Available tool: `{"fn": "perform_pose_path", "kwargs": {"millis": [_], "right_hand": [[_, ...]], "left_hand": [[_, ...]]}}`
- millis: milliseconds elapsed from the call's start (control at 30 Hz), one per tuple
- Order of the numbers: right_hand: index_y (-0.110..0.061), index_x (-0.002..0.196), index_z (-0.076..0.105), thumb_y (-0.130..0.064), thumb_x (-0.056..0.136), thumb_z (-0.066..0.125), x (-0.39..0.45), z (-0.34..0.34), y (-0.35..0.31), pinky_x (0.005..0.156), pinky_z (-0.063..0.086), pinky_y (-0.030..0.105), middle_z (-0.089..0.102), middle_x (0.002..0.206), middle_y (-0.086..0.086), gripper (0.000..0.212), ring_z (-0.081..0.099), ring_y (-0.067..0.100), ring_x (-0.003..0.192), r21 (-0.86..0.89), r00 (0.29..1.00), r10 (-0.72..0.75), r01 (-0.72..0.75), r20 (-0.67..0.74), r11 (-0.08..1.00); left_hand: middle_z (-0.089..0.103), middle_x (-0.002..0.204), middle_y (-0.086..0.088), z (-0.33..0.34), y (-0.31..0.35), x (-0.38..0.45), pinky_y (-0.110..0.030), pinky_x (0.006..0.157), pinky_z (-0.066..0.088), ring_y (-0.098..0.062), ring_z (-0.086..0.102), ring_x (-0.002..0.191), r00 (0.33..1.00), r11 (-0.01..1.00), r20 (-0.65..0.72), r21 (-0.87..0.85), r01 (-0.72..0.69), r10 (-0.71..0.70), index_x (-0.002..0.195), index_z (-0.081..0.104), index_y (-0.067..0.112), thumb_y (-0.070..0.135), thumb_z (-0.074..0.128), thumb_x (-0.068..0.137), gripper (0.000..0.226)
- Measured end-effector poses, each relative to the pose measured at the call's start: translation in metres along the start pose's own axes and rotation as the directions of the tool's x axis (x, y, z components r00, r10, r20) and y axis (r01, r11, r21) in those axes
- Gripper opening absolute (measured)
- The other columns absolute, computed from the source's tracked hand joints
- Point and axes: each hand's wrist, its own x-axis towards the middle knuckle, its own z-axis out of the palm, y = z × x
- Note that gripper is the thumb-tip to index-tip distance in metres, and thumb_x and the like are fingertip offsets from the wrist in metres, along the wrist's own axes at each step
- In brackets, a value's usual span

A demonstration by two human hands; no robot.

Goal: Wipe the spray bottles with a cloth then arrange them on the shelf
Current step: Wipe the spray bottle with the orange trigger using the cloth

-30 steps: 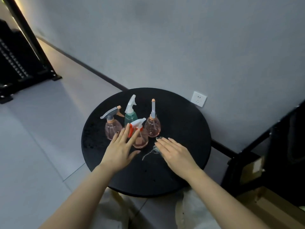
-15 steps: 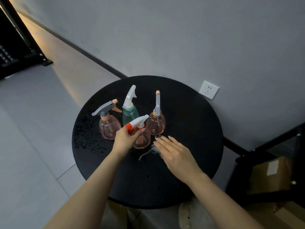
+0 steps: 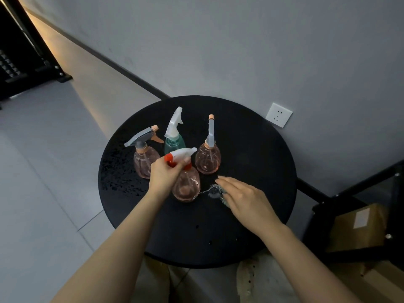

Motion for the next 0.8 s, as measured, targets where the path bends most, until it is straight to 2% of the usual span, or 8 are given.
{"fn": "perform_pose_path", "kwargs": {"millis": [133, 267, 367, 433, 567, 633, 700, 800], "right_hand": [[-0.021, 0.133, 0.053, -0.014, 0.094, 0.055, 0.001, -0.018, -0.001, 0.097, 0.042, 0.025, 0.054, 0.136, -0.006, 0.04, 0.052, 0.01, 0.123, 0.097, 0.983, 0.144, -0.155, 0.112, 0.983], [-0.025, 0.133, 0.053, -0.018, 0.096, 0.05, 0.006, -0.032, -0.005, 0.101, 0.042, 0.024, 0.054, 0.134, -0.009, 0.037, 0.051, 0.008, 0.122, 0.223, 0.963, 0.238, -0.261, 0.125, 0.939], [-0.023, 0.13, 0.057, -0.017, 0.095, 0.053, 0.016, -0.04, -0.011, 0.096, 0.049, 0.034, 0.06, 0.127, -0.005, 0.035, 0.057, 0.011, 0.115, 0.309, 0.958, 0.277, -0.285, 0.072, 0.907], [-0.021, 0.128, 0.058, -0.018, 0.094, 0.054, 0.023, -0.045, -0.017, 0.091, 0.052, 0.037, 0.063, 0.122, -0.003, 0.034, 0.06, 0.013, 0.11, 0.344, 0.955, 0.296, -0.282, 0.011, 0.895], [-0.018, 0.126, 0.059, -0.015, 0.093, 0.056, 0.031, -0.045, -0.028, 0.09, 0.054, 0.036, 0.065, 0.119, -0.003, 0.034, 0.062, 0.01, 0.107, 0.438, 0.949, 0.305, -0.241, -0.08, 0.866], [-0.019, 0.126, 0.06, -0.014, 0.093, 0.056, 0.03, -0.039, -0.03, 0.095, 0.05, 0.029, 0.061, 0.119, -0.013, 0.034, 0.057, -0.001, 0.109, 0.504, 0.965, 0.263, -0.217, -0.02, 0.836], [-0.025, 0.128, 0.058, -0.014, 0.093, 0.055, 0.026, -0.033, -0.028, 0.1, 0.042, 0.016, 0.051, 0.121, -0.025, 0.036, 0.046, -0.018, 0.112, 0.559, 0.978, 0.173, -0.208, 0.117, 0.802], [-0.037, 0.132, 0.049, -0.036, 0.093, 0.05, 0.021, -0.024, -0.022, 0.104, 0.028, 0.007, 0.041, 0.137, -0.026, 0.039, 0.032, -0.017, 0.127, 0.624, 0.96, 0.041, -0.212, 0.277, 0.752]], "left_hand": [[0.069, 0.083, 0.002, -0.004, 0.01, -0.001, -0.039, 0.084, 0.055, -0.014, 0.067, 0.084, 1.0, 0.999, 0.002, -0.024, 0.025, -0.025, 0.082, 0.063, 0.025, 0.036, 0.072, 0.08, 0.014], [0.071, 0.089, 0.001, -0.009, 0.025, -0.008, -0.048, 0.086, 0.054, -0.02, 0.068, 0.09, 0.999, 0.994, 0.004, -0.102, 0.038, -0.037, 0.081, 0.062, 0.03, 0.056, 0.068, 0.068, 0.028], [0.072, 0.09, -0.004, -0.01, 0.036, -0.016, -0.045, 0.077, 0.057, -0.024, 0.07, 0.089, 0.996, 0.981, 0.029, -0.175, 0.085, -0.081, 0.086, 0.065, 0.026, 0.047, 0.068, 0.077, 0.023], [0.072, 0.09, -0.006, -0.01, 0.039, -0.021, -0.036, 0.065, 0.059, -0.023, 0.071, 0.084, 0.989, 0.963, 0.048, -0.225, 0.146, -0.139, 0.096, 0.066, 0.016, 0.033, 0.065, 0.087, 0.02], [0.071, 0.09, -0.008, -0.009, 0.039, -0.032, -0.029, 0.053, 0.057, -0.02, 0.07, 0.077, 0.971, 0.935, 0.1, -0.262, 0.238, -0.219, 0.096, 0.063, 0.013, 0.028, 0.062, 0.09, 0.016], [0.069, 0.084, -0.007, -0.008, 0.038, -0.034, -0.026, 0.048, 0.053, -0.018, 0.067, 0.072, 0.963, 0.924, 0.122, -0.273, 0.266, -0.241, 0.091, 0.062, 0.014, 0.026, 0.061, 0.091, 0.012], [0.066, 0.076, -0.006, -0.006, 0.036, -0.034, -0.025, 0.044, 0.051, -0.018, 0.064, 0.066, 0.961, 0.915, 0.139, -0.299, 0.272, -0.241, 0.083, 0.061, 0.014, 0.026, 0.06, 0.091, 0.015], [0.067, 0.072, -0.006, -0.008, 0.035, -0.029, -0.028, 0.046, 0.051, -0.022, 0.065, 0.065, 0.952, 0.898, 0.162, -0.321, 0.3, -0.26, 0.084, 0.061, 0.011, 0.025, 0.061, 0.091, 0.016]]}}
